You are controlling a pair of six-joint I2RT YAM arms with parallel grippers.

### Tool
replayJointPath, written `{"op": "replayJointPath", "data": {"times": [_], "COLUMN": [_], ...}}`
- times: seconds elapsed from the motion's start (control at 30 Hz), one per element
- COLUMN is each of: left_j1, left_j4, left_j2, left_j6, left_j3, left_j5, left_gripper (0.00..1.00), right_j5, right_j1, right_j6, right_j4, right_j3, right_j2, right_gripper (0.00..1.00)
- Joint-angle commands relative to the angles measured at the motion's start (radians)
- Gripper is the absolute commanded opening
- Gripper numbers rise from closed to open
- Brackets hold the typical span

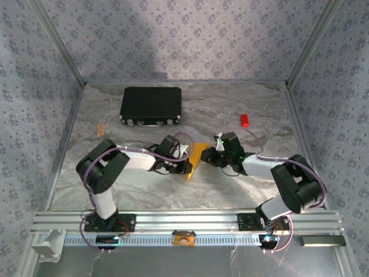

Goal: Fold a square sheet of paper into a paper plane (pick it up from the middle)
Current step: Fold the wing for the fifth time at the center of the table.

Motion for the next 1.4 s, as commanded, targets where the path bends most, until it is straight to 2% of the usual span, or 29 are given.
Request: {"op": "replayJointPath", "data": {"times": [0.0,0.63,0.97,1.13,1.37], "left_j1": [0.018,0.059,0.066,0.064,0.018], "left_j4": [0.026,0.164,0.247,0.321,0.304], "left_j2": [0.012,0.036,0.013,0.021,0.045], "left_j6": [-0.034,-0.143,-0.211,-0.218,-0.164], "left_j3": [-0.02,-0.089,-0.131,-0.13,-0.067], "left_j5": [0.038,0.075,0.083,0.142,0.21], "left_gripper": [0.0,0.0,0.0,0.0,0.0], "right_j5": [-0.053,-0.115,-0.116,-0.075,-0.074], "right_j1": [0.005,-0.005,-0.016,-0.036,-0.04], "right_j6": [-0.022,0.001,0.019,0.025,0.025], "right_j4": [0.043,0.127,0.155,0.152,0.131], "right_j3": [0.039,0.083,0.064,0.016,-0.048], "right_j2": [0.041,0.171,0.153,0.087,0.0], "right_gripper": [0.18,0.18,0.18,0.18,0.18]}}
